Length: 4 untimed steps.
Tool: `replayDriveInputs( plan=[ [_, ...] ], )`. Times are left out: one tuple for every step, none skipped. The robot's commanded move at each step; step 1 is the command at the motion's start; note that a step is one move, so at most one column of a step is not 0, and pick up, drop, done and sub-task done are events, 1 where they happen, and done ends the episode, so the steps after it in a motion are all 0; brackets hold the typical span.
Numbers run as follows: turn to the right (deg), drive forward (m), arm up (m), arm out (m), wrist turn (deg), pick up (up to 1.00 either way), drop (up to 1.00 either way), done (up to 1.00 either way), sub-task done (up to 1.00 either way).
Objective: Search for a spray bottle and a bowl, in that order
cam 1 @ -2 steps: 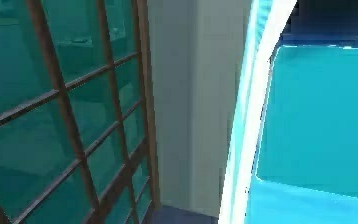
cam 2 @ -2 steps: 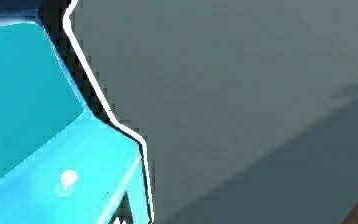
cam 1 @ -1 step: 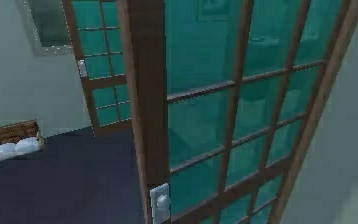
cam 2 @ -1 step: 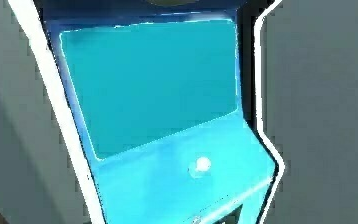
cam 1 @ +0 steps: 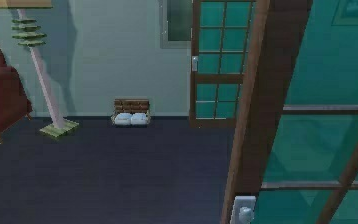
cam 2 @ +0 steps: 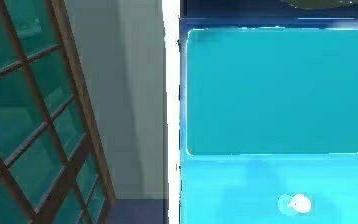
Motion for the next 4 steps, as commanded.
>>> replayDriveInputs(
  plan=[
    [0.0, 0.15, 0.00, 0.00, 0.0, 0.00, 0.00, 0.00, 0.00],
    [-21.0, 0.00, 0.00, 0.00, 0.0, 0.00, 0.00, 0.00, 0.00],
    [0.0, 0.80, 0.00, 0.00, 0.0, 0.00, 0.00, 0.00, 0.00],
    [45.0, 0.00, 0.00, 0.00, 0.0, 0.00, 0.00, 0.00, 0.00]
  ],
)
